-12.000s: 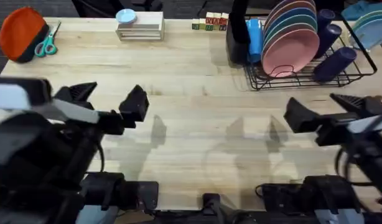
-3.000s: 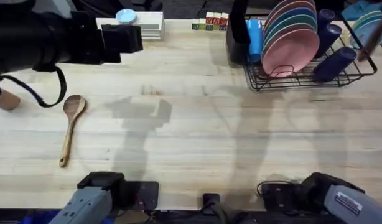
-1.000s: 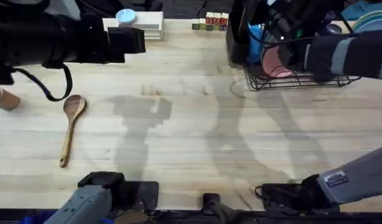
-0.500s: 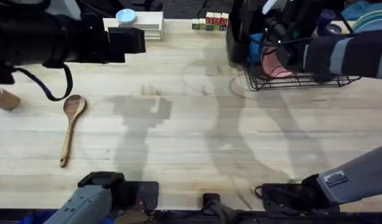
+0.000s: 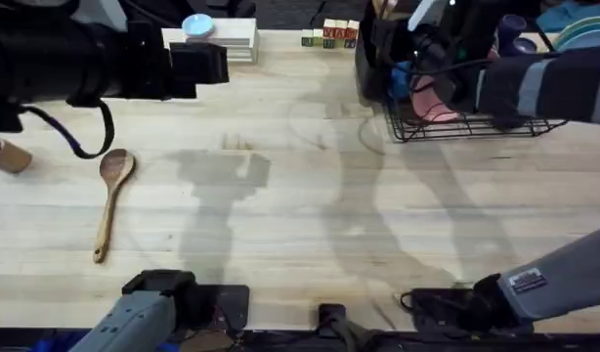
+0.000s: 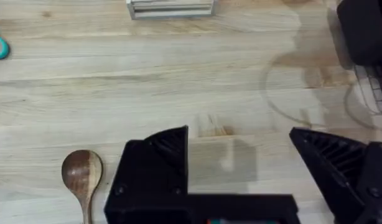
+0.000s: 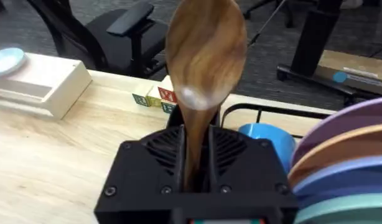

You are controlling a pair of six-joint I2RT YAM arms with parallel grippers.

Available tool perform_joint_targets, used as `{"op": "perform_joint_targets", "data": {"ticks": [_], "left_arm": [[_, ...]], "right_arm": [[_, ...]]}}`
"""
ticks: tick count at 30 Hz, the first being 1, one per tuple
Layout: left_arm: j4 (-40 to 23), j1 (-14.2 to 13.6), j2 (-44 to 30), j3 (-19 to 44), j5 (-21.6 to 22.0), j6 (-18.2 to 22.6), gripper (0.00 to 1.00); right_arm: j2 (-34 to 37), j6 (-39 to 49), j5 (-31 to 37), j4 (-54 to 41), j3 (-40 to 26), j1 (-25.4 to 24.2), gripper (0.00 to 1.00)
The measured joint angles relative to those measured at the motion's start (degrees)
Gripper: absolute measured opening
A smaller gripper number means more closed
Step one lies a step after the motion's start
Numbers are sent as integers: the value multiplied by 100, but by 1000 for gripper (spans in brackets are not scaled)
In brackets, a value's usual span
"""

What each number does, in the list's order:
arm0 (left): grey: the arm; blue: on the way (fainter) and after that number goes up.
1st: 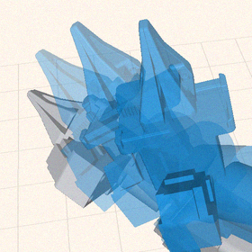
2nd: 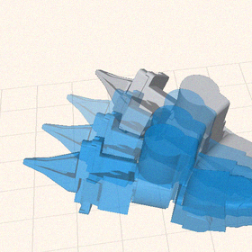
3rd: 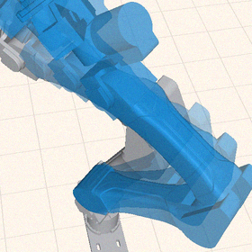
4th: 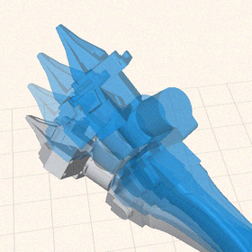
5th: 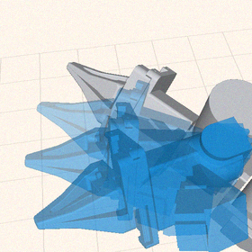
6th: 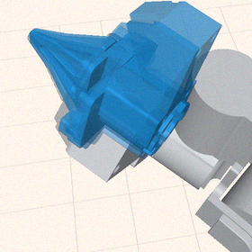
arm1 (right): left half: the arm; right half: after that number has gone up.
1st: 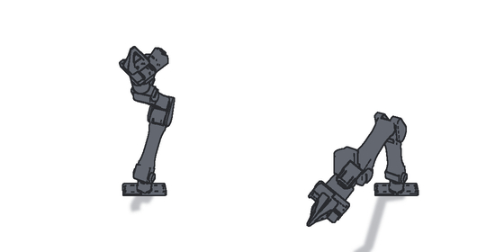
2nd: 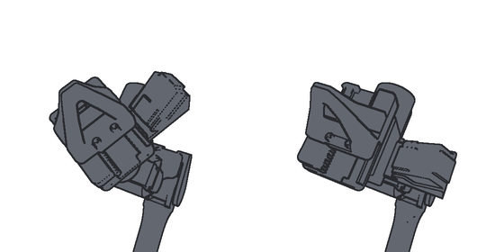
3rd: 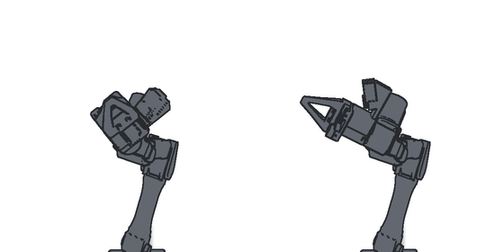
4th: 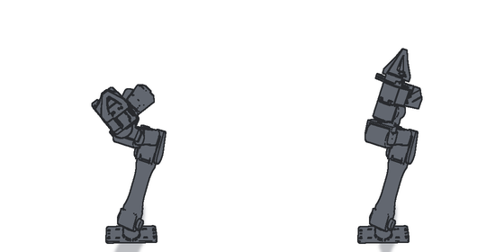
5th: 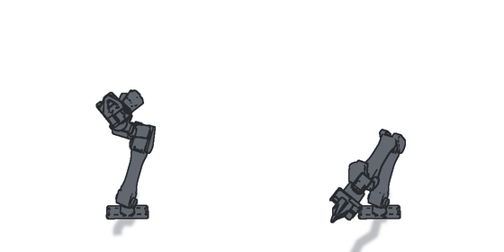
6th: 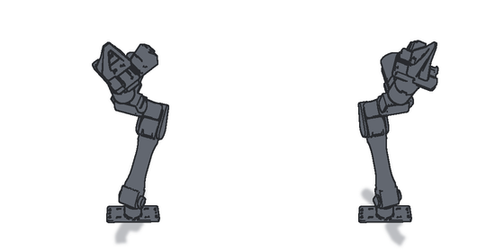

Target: Pick up the spoon on the table one by one and put them onto the rack

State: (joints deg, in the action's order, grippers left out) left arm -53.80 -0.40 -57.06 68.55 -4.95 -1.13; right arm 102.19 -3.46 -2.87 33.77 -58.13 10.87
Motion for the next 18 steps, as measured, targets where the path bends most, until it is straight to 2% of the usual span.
{"op": "perform_joint_targets", "data": {"ticks": [3, 13, 15, 18], "left_arm": [[0, 0, 0, 0, 0, 0, 993], [0, 0, 0, 0, 0, 0, 994], [0, 0, 0, 0, 0, 0, 994], [0, 0, 0, 0, 0, 0, 994]], "right_arm": [[-2, 2, 0, 3, 0, 0, 298], [-351, 3, 2, -164, 0, 67, 417], [-531, 45, 2, -462, -2, 109, 451], [-1249, 381, 0, -2044, -4, 265, 505]]}}
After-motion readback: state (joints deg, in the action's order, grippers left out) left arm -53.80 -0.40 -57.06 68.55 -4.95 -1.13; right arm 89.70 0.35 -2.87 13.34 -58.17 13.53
